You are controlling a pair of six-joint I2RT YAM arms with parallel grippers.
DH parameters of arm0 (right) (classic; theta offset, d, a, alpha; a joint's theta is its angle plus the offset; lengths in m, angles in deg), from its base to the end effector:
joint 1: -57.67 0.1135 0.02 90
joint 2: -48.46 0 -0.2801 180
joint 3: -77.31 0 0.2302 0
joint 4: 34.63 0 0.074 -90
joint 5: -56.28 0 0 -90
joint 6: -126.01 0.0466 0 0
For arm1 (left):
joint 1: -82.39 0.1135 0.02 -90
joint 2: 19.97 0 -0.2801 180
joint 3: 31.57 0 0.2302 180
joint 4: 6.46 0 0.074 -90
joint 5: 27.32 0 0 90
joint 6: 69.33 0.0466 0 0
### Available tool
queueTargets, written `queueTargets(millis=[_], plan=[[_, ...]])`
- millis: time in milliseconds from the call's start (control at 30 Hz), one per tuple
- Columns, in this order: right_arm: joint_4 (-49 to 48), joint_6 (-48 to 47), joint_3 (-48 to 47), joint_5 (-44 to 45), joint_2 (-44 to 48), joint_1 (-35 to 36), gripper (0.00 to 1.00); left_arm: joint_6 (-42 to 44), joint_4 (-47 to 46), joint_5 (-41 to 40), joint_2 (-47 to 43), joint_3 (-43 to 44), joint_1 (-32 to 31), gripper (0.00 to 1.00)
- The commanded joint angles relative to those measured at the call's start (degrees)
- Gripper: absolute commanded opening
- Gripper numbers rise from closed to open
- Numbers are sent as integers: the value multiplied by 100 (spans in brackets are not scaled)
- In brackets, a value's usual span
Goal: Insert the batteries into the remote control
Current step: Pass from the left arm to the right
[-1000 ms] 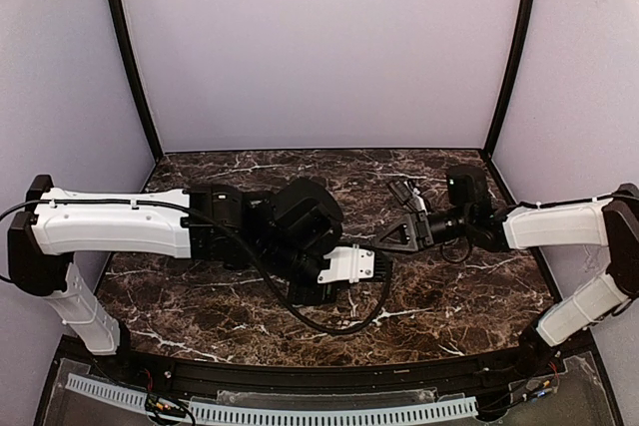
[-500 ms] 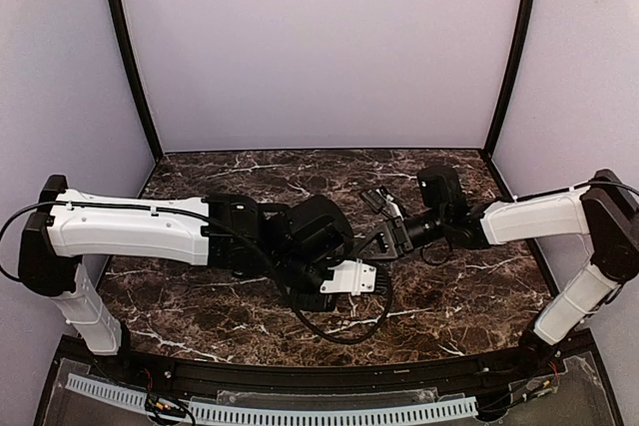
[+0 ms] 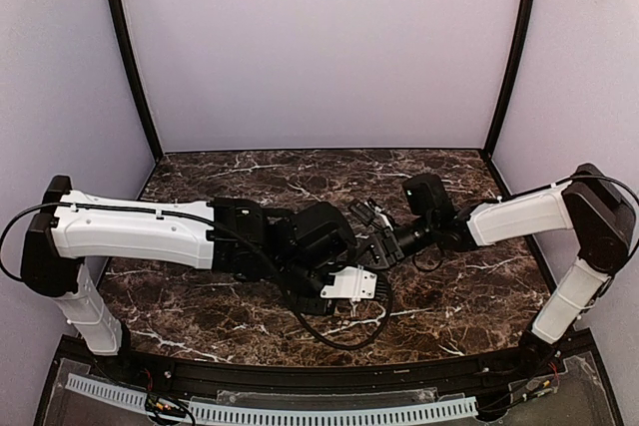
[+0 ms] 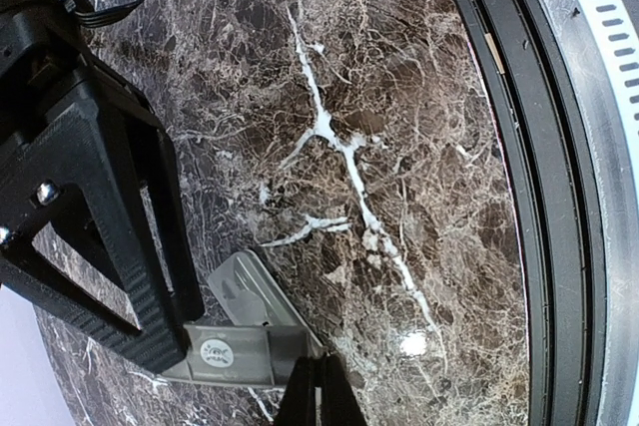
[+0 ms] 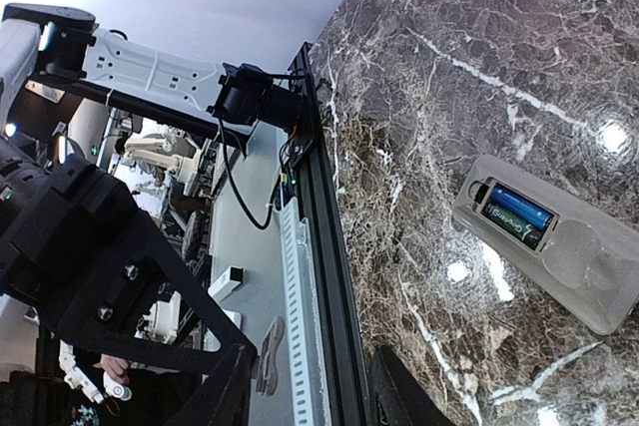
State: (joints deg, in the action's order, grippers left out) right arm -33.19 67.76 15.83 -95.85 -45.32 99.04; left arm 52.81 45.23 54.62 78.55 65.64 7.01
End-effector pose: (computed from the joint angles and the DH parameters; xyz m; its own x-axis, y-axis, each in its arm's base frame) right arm 0.2074 0.2376 0.2168 -0.8073 -0.3832 -0.4488 -0.5125 0.0783 0.8551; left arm 0.0982 -0.3505 0.2893 0.3277 0.8307 -0.4500 0.9004 -0.1304 0.4150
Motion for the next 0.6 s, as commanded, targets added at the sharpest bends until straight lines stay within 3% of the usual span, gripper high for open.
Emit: queueTargets(millis=[0,267,433,500,567], plan=[[-102,-48,-140,-136,-53,93,31,45,191,-63,39,86,-56,0],[-197,27,-138,-303,-54,95,2,45,202,-274,78,69,-64,0],[-200,66,-118,-298,-31,92,0,38,226,-461,100,84,-88,1],[-170,56,-127,-282,-25,100,0,29,232,-600,113,90,-103,6],[-139,17,-127,-241,-10,99,0,-4,261,-696,120,106,-113,22]])
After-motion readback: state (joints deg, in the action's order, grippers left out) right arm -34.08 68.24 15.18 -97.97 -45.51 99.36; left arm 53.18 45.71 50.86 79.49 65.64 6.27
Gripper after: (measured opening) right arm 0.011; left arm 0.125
